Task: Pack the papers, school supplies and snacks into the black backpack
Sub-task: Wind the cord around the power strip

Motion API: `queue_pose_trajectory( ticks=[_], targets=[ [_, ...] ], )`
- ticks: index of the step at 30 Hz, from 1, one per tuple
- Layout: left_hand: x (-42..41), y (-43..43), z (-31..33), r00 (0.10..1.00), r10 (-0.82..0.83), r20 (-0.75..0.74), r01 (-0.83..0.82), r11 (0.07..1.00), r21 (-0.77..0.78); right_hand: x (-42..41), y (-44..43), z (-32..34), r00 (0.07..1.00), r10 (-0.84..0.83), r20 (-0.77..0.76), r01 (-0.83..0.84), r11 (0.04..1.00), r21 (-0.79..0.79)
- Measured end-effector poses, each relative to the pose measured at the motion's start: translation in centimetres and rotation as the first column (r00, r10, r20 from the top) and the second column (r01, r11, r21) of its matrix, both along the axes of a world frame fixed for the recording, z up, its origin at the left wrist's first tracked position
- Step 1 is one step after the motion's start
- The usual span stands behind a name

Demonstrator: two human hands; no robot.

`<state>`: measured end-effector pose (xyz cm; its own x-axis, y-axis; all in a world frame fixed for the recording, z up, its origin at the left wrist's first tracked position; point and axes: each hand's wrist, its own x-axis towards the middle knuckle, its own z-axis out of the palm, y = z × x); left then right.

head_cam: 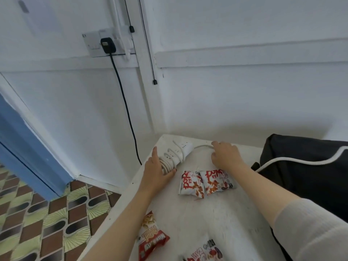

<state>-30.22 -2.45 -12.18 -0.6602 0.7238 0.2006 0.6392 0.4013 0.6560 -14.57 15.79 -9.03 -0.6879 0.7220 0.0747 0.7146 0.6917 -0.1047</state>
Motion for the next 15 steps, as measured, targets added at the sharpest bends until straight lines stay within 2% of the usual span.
queue_pose_trajectory(
  ticks=[4, 11, 13, 15],
  targets=[
    [0.4, -1.0, 0.9, 0.999, -0.042, -0.003, 0.042, 0.994, 0.100, -0.8, 0.7, 0.0, 0.983, 0.067, -0.169, -0.083, 0.993, -0.090],
    [1.9, -2.6, 5.6, 0.994, -0.105, 0.008, 0.098, 0.944, 0.314, -1.9, 0.5, 1.6, 0.971, 0.044, -0.235, -0.074, 0.990, -0.122],
    [2.5, -2.8, 6.5, 0.992, -0.123, 0.022, 0.106, 0.920, 0.376, -2.1, -0.2, 2.5, 0.946, 0.082, -0.314, -0.148, 0.970, -0.192],
    [3.3, -3.0, 7.1, 0.991, -0.131, 0.034, 0.103, 0.893, 0.439, -2.1, -1.4, 4.1, 0.872, 0.039, -0.489, -0.239, 0.904, -0.354]
  ],
)
